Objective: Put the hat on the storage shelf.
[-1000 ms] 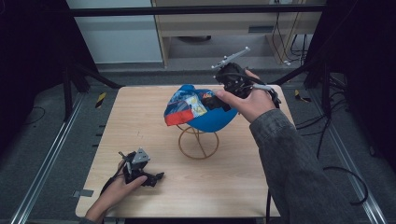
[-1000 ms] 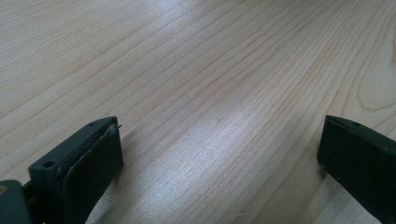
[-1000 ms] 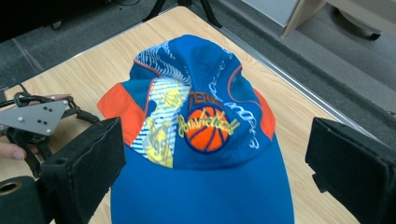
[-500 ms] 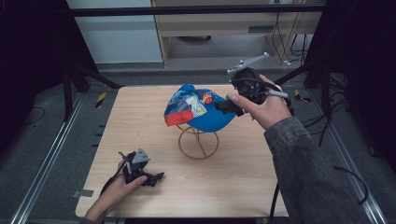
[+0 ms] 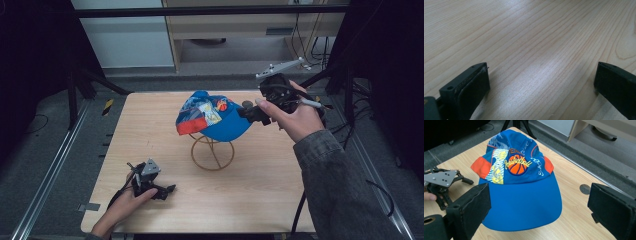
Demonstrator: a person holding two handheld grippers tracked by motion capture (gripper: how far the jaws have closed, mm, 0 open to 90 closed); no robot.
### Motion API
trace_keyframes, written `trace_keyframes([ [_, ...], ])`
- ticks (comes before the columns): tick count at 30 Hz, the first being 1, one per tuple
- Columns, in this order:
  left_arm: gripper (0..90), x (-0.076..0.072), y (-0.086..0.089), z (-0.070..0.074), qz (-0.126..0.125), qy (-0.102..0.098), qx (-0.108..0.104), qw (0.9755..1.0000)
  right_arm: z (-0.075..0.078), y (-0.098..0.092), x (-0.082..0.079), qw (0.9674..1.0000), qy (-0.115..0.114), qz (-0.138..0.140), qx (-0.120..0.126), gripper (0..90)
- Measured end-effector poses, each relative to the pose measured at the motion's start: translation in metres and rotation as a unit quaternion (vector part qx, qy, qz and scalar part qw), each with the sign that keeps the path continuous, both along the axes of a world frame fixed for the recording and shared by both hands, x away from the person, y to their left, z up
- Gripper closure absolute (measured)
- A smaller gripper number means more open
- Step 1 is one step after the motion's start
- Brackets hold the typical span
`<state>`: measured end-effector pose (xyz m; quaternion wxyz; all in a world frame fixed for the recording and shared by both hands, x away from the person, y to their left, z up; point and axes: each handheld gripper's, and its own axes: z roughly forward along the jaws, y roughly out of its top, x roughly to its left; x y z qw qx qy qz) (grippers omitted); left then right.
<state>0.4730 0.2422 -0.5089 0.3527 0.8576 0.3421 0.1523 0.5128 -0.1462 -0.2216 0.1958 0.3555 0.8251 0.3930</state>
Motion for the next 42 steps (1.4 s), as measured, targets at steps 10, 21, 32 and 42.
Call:
trace_keyframes([
  [10, 0.0, 0.000, 0.000, 0.000, 0.000, 0.000, 0.000, 1.0000, -0.009, -0.017, -0.008, 0.9998, -0.009, -0.014, 0.012, 5.6],
  [21, 0.0, 0.000, 0.000, 0.000, 0.000, 0.000, 0.000, 1.0000, -0.017, -0.037, -0.014, 0.9992, -0.008, -0.034, 0.022, 5.1],
  [32, 0.0, 0.000, 0.000, 0.000, 0.000, -0.001, 0.001, 1.0000, -0.032, -0.057, -0.020, 0.9982, 0.002, -0.053, 0.027, 5.2],
  [42, 0.0, 0.000, 0.000, 0.000, 0.000, -0.001, 0.000, 1.0000, -0.043, -0.066, -0.022, 0.9974, -0.006, -0.067, 0.025, 6.0],
])
